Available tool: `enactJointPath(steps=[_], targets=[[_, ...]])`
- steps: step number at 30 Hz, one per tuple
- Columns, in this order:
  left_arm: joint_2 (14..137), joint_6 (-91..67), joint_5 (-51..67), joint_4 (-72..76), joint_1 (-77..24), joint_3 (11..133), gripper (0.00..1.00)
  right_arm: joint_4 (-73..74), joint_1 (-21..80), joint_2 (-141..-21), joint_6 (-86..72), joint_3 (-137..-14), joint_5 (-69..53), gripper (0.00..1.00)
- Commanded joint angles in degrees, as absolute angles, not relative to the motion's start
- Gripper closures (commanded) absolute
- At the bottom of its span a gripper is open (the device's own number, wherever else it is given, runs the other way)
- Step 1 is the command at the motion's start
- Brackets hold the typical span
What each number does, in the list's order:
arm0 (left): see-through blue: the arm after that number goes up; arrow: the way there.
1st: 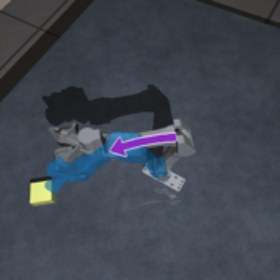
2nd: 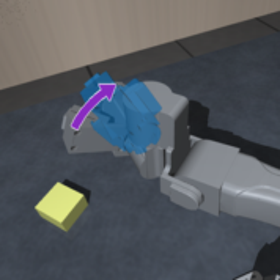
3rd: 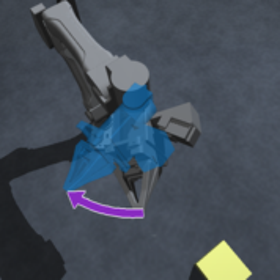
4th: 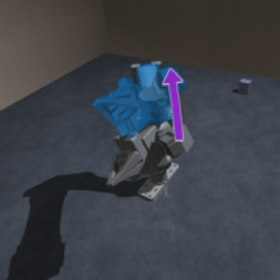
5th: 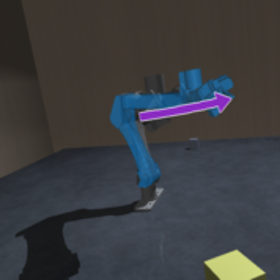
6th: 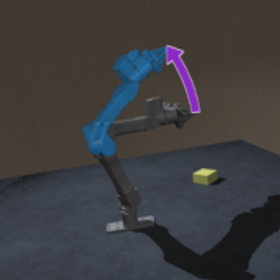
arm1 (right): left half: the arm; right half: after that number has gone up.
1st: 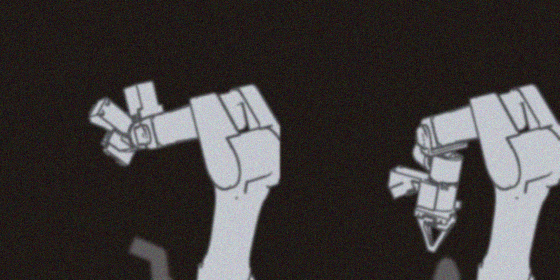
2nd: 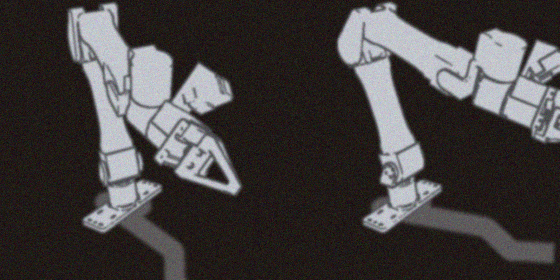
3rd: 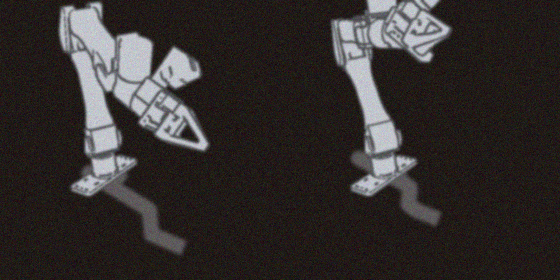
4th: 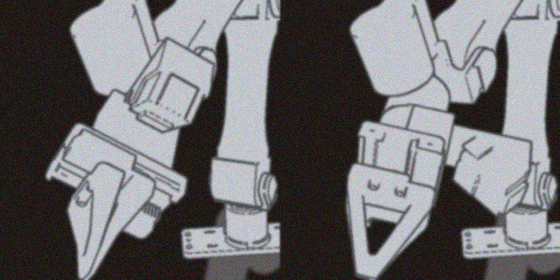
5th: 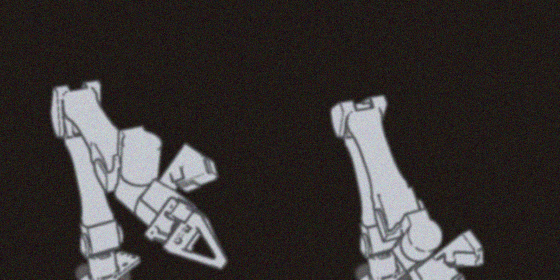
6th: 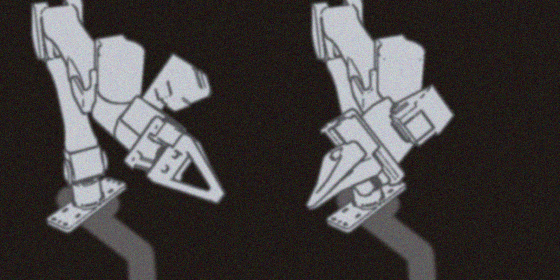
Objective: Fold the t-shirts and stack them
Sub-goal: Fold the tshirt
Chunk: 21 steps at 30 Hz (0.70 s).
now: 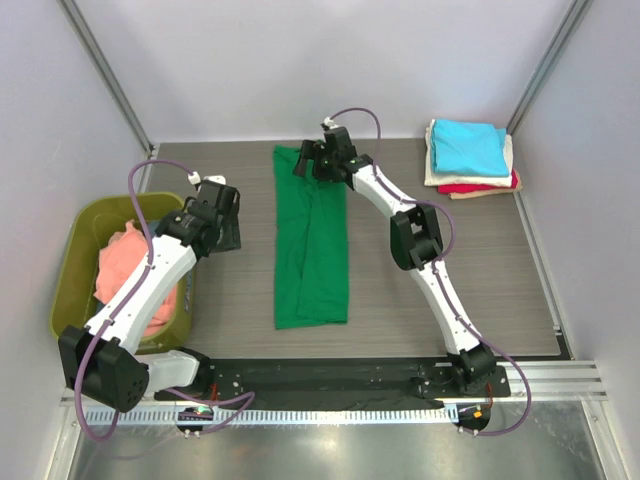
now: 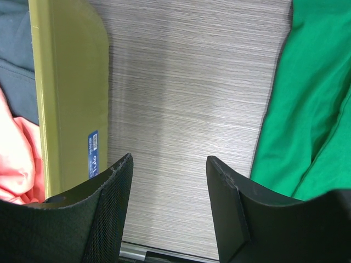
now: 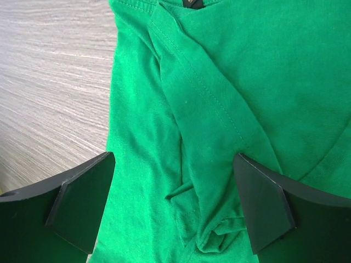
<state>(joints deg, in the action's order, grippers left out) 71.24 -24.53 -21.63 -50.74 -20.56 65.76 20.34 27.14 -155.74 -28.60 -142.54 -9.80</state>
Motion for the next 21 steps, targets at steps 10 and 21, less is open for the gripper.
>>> enactJointPath(steps=[10, 21], targets=[[70.4, -23.64, -20.22, -48.95, -20.3, 66.97, 0.43, 12.92, 26.1, -136.78, -25.23, -132.13, -13.0, 0.01], [68.73, -32.69, -12.48, -47.91, -28.82, 64.7, 0.43, 10.81, 28.56, -104.53, -29.88, -82.57, -13.37, 0.01]])
